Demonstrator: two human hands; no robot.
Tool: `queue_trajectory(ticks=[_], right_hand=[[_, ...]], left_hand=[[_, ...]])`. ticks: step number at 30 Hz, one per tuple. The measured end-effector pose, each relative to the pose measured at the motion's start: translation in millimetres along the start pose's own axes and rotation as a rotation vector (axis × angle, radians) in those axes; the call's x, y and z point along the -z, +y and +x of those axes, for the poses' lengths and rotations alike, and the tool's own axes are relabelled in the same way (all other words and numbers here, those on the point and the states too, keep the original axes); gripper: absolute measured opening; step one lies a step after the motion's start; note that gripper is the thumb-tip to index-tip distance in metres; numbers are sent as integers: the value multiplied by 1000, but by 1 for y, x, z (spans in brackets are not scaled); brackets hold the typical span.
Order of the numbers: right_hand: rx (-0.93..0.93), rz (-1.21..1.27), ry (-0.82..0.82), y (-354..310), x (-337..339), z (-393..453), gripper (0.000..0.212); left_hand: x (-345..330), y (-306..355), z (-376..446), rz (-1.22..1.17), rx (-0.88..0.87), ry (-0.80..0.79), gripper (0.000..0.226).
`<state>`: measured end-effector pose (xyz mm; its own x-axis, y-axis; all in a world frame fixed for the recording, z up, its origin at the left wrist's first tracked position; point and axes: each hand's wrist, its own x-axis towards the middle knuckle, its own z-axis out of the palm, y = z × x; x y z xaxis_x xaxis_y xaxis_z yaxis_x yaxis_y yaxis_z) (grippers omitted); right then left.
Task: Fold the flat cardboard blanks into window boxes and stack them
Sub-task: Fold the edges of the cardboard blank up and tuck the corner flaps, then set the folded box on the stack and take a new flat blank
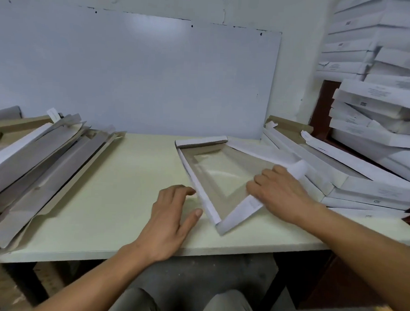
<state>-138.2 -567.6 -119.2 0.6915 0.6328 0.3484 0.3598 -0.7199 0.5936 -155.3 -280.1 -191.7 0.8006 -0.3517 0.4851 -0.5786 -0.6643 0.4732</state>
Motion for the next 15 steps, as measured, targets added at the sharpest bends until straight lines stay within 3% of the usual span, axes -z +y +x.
queue_trajectory(ticks=[7, 11, 15], right_hand=[[-41, -149, 33, 87, 12, -26, 30], [-301, -97, 47, 128, 7, -55, 29], [-584, 42, 70, 163, -10, -90, 14]], left_hand=[[-13, -20, -4, 79, 132, -52, 42], [-16, -19, -4, 124, 112, -54, 33], [-16, -18, -3, 135, 108, -77, 30]])
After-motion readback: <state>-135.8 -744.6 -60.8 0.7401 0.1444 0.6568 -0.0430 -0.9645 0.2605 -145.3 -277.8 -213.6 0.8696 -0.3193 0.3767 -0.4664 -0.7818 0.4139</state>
